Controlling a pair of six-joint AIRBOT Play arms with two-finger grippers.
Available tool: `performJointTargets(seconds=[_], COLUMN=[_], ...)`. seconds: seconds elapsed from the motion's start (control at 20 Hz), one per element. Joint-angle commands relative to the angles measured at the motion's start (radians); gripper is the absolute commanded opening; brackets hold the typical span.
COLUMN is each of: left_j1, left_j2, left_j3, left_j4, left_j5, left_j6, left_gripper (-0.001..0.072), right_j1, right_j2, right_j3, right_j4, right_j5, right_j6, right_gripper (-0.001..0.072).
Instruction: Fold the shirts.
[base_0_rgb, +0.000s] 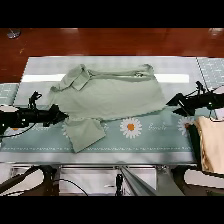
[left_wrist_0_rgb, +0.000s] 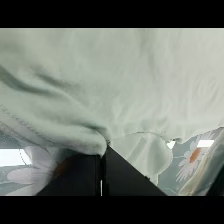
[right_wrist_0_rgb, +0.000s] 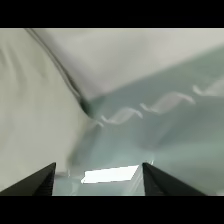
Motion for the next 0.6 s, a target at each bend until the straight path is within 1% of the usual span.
performJointTargets(seconds=[0.0, 0.2, 0.25, 0.3, 0.35, 0.4, 0.5, 0.55], left_j1=[-0.002, -0.002, -0.002, -0.002, -0.005, -0.011, -0.014, -0.013], left_j2=[0.0, 0.0, 0.0, 0.0, 0.0, 0.0, 0.021, 0.044], left_j3=[0.003, 0.003, 0.003, 0.003, 0.003, 0.01, 0.088, 0.161], left_j4=[-0.002, -0.002, -0.002, -0.002, -0.003, -0.004, -0.014, -0.045], left_j5=[-0.005, -0.018, -0.018, -0.024, -0.041, -0.064, -0.107, -0.117], left_j6=[-0.002, -0.001, -0.002, -0.002, -0.002, 0.0, 0.002, 0.002], left_gripper=[0.0019, 0.0019, 0.0019, 0.0019, 0.0018, 0.0019, 0.0019, 0.0018], right_j1=[0.082, 0.144, 0.158, 0.171, 0.183, 0.192, 0.198, 0.198], right_j2=[-0.084, -0.171, -0.179, -0.183, -0.183, -0.183, -0.177, -0.166], right_j3=[0.077, 0.147, 0.16, 0.174, 0.195, 0.229, 0.366, 0.475], right_j4=[0.028, 0.039, 0.053, 0.053, 0.055, 0.053, 0.031, 0.018], right_j5=[-0.024, -0.015, -0.018, -0.02, -0.017, 0.007, 0.11, 0.161], right_j6=[0.011, 0.064, 0.063, 0.061, 0.04, 0.023, 0.018, 0.023], right_gripper=[0.062, 0.0617, 0.0585, 0.0402, 0.0047, 0.0023, 0.0023, 0.0023])
